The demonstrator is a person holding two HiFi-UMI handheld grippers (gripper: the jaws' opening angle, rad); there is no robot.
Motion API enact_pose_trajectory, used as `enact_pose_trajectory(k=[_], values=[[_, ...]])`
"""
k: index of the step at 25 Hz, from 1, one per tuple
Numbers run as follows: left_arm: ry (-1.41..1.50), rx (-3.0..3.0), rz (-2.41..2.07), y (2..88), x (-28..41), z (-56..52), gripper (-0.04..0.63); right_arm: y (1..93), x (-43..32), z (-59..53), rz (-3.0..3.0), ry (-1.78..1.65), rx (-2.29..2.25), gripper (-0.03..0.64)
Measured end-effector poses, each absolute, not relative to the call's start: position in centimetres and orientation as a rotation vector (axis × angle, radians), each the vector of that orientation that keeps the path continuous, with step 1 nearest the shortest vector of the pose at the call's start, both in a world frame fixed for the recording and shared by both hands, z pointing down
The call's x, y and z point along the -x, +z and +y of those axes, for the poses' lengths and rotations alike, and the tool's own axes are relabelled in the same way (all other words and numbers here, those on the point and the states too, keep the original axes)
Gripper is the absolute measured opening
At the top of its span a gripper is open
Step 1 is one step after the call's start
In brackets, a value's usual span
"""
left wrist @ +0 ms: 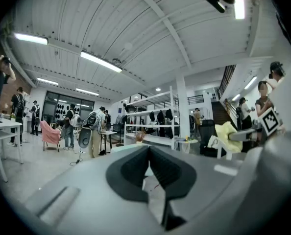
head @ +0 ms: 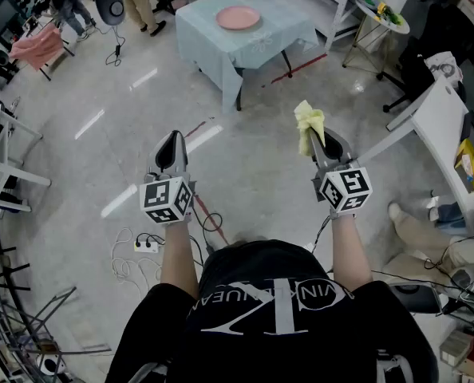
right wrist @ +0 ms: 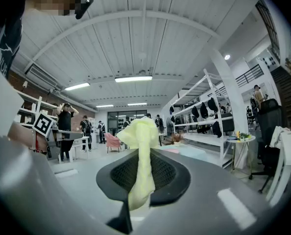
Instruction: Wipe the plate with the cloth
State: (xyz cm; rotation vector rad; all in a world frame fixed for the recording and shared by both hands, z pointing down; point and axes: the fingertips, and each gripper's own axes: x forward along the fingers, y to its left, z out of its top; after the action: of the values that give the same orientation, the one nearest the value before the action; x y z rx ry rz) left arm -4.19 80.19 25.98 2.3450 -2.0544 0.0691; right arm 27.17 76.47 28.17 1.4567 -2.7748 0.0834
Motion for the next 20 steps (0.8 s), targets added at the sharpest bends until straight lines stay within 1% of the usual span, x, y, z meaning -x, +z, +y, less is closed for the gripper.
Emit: enact_pose_trajectory(k=[20], values=[[0.025,-2.342,-2.013,27.1,2.3,76.9,0.000,29.5,-30.3,74.1,-2.751,0.096,-1.480,0.040]])
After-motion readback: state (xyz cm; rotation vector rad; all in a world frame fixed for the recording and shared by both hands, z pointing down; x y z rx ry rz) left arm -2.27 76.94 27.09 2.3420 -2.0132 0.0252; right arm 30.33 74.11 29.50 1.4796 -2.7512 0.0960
